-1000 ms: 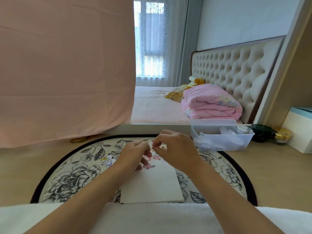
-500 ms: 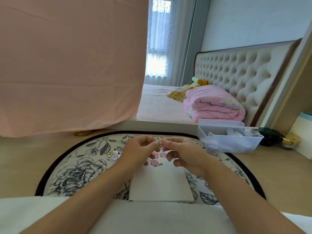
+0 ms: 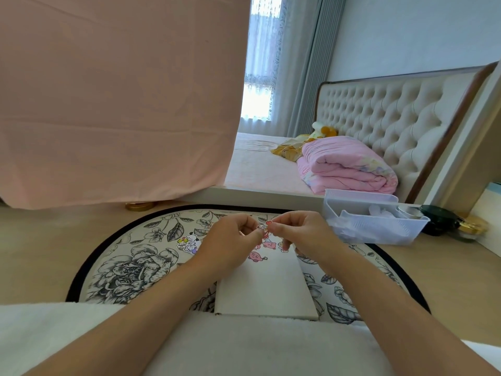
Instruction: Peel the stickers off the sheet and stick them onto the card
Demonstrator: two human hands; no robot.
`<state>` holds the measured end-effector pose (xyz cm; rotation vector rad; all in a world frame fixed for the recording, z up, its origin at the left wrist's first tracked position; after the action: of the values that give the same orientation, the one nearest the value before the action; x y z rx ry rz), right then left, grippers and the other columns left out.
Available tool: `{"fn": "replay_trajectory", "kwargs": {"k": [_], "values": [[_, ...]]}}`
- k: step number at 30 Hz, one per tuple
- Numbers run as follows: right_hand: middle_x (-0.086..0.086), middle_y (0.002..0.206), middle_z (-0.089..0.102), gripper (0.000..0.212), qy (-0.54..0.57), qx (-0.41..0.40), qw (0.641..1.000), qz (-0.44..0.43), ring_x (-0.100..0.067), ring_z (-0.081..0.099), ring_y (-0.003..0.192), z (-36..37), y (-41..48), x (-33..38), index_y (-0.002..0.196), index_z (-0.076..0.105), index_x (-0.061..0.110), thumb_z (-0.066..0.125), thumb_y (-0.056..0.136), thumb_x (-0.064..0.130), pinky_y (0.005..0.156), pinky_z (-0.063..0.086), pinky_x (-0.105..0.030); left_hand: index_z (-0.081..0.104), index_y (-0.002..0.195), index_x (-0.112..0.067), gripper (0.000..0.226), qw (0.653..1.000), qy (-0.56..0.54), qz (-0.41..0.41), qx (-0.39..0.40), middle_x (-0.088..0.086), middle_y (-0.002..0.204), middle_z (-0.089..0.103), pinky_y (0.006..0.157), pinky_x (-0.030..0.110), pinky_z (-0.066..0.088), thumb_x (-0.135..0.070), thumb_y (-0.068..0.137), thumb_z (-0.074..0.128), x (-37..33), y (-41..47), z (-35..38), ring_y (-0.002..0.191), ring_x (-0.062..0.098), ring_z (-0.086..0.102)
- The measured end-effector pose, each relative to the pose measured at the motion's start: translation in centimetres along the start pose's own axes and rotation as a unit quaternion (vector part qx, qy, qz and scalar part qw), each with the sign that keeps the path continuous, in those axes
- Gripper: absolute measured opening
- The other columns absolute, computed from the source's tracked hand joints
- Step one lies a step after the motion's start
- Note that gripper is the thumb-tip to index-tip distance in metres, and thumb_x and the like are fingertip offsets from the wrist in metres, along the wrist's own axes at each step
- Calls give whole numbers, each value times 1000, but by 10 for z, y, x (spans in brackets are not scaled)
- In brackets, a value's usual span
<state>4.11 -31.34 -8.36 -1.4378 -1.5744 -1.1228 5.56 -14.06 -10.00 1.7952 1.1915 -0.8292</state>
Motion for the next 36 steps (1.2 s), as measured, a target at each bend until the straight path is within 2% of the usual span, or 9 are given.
{"fn": "replay_trajectory", "kwargs": {"k": [6,11,14,16,18,21,24,30,36], "values": [[0,77,69,13,-12,17,1000,0,-14,58,58,-1,0,2,90,73,9,71,93,22,44,39,-12,73,85,-23,6,1000,-10,1,2,-7,76,74,71,29,57,-25,90,70,-1,1,0,63,2,65],[-5,85,63,18,-7,6,997,74,-10,53,50,-10,1,-8,99,72,7,67,97,24,39,31,-19,72,108,-25,17,999,-39,5,12,-10,84,76,67,13,54,-23,90,70,-3,1,3,78,7,70],[-3,77,55,16,13,36,991,131,-11,45,48,-15,-2,-15,92,70,10,66,97,24,40,24,-20,61,129,-31,38,994,97,51,22,-19,105,70,84,16,48,-31,92,66,4,0,5,101,3,62],[0,70,51,14,-6,76,982,170,-10,38,46,-17,-7,-17,89,68,13,66,97,24,41,21,-19,57,133,-35,42,963,247,99,40,-21,126,61,104,30,39,-39,92,62,8,-3,5,122,7,48],[3,63,48,17,-46,117,971,202,-9,34,45,-17,-11,-18,83,67,16,66,97,26,41,19,-18,58,132,-36,41,936,325,118,69,-18,137,53,111,34,29,-47,93,57,11,-6,7,132,9,39],[2,60,48,23,-94,137,963,214,-9,33,44,-14,-11,-18,76,65,14,69,94,29,41,20,-19,58,131,-36,39,926,345,127,82,-18,140,51,111,34,24,-49,95,51,13,-5,10,134,10,37],[0,62,50,23,-121,121,964,206,-10,36,43,-11,-7,-18,81,65,11,71,93,30,42,22,-21,58,131,-36,39,925,346,132,78,-17,140,51,111,35,25,-50,95,51,14,-4,11,134,10,37],[-5,62,50,28,-169,94,965,178,-12,37,41,-6,-4,-18,72,64,11,70,91,30,41,27,-19,58,131,-37,39,925,348,133,76,-18,139,51,112,35,25,-49,95,50,17,-4,12,133,10,37],[-1,59,55,29,-159,70,969,173,-8,38,36,-3,-7,-16,92,74,-6,70,93,22,37,31,-14,58,131,-36,39,925,347,134,78,-18,140,51,113,35,25,-49,95,49,18,-3,13,133,11,38]]}}
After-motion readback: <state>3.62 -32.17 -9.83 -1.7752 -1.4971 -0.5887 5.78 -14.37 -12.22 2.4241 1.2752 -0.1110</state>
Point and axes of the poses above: each hand's wrist, its own y-axis towards the middle knuckle, its own z-axis out of the palm, x = y × z, the point moved 3 cm from there along y, towards the middle knuckle
